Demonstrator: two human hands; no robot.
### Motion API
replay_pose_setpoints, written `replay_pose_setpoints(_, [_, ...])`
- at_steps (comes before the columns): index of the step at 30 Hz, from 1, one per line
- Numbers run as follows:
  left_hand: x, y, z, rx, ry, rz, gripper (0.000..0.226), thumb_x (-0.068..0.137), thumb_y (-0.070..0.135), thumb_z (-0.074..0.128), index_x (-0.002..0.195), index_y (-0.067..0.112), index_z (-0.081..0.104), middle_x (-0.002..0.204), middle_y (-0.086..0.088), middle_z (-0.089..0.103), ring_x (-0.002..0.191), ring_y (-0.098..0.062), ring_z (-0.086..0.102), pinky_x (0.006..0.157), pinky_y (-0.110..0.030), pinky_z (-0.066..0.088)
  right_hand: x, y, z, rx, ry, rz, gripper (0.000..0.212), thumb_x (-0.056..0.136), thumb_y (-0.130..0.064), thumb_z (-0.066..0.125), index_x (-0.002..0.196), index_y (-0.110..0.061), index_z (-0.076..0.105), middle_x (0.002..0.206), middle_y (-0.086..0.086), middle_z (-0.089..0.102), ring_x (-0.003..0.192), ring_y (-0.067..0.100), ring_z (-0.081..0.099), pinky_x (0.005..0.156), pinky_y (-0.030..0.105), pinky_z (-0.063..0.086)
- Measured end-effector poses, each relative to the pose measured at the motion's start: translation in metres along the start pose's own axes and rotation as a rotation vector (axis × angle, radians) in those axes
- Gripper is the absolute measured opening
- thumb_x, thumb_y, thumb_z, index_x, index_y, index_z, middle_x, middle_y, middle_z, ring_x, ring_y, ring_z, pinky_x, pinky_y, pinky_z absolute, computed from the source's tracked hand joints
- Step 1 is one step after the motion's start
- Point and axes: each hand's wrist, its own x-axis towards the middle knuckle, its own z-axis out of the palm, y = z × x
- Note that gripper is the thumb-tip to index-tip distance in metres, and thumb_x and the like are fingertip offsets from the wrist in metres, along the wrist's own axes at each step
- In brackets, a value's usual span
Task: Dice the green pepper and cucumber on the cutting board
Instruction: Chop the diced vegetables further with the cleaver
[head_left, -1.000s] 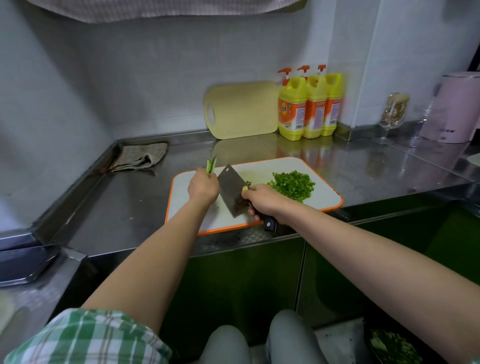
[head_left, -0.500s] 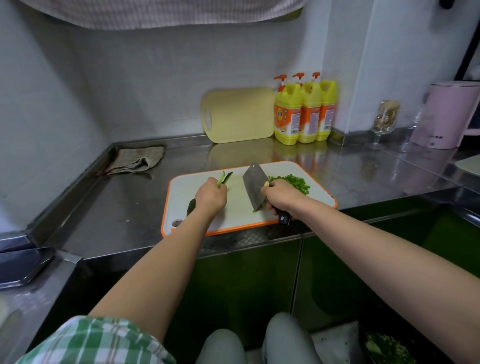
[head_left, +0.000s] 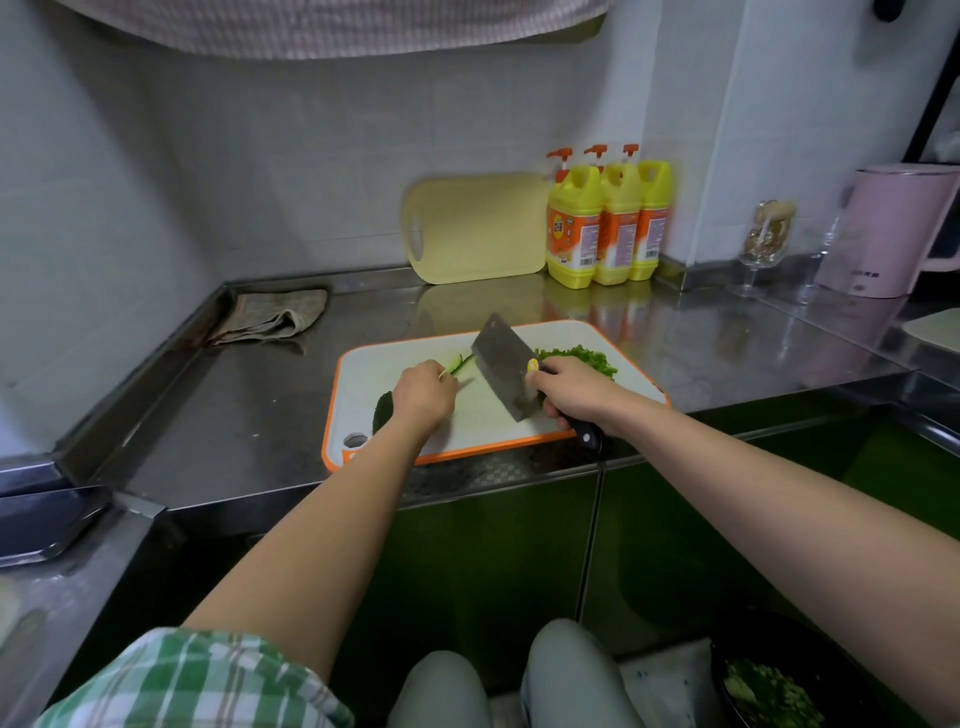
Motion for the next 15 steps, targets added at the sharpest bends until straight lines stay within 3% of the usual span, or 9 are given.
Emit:
replay_pose_setpoints(3, [-0.004,0.000,-0.001,-0.003,-0.003,0.013,0.027,0.099,0.023,0.048,0.103,0.003,0.066,0.102,-0.019,0.064,0.098,-0.037,0.058,0.079,-0.039,0.046,-0.004,-0.002,0.005,-0.015,-0.057,0.013,0.017,0.103,-0.024,0.041,0.095,-0.011,0.050,0.062,0.006,0.048,0.043,0.014,0.043,0.037,0.016,0.032])
replay_pose_setpoints(7, [-0.007,-0.004,0.001,0.028,-0.004,0.066,0.028,0.097,0.016,0.048,0.080,0.004,0.067,0.081,-0.018,0.062,0.086,-0.037,0.060,0.068,-0.036,0.043,-0.001,-0.005,0.003,-0.003,0.032,0.041,0.019,0.103,-0.020,0.038,0.097,-0.006,0.049,0.065,0.008,0.048,0.049,0.019,0.044,0.043,0.022,0.036])
replay_pose_setpoints(11, [-0.010,-0.006,0.002,0.103,-0.007,0.137,0.027,0.097,0.018,0.051,0.089,0.005,0.073,0.085,-0.013,0.067,0.076,-0.025,0.056,0.065,-0.031,0.041,0.002,-0.013,0.005,-0.004,0.046,0.015,0.019,0.103,-0.020,0.038,0.095,-0.006,0.049,0.066,0.009,0.046,0.050,0.019,0.043,0.045,0.025,0.037])
replay_pose_setpoints(15, [-0.006,-0.014,0.000,0.215,0.039,0.222,0.026,0.096,0.025,0.053,0.104,0.015,0.076,0.100,-0.010,0.070,0.093,-0.030,0.057,0.081,-0.040,0.052,0.006,-0.017,0.014,-0.157,0.033,0.027,0.023,0.102,-0.017,0.037,0.081,-0.008,0.045,0.066,0.011,0.049,0.049,0.023,0.047,0.048,0.028,0.041])
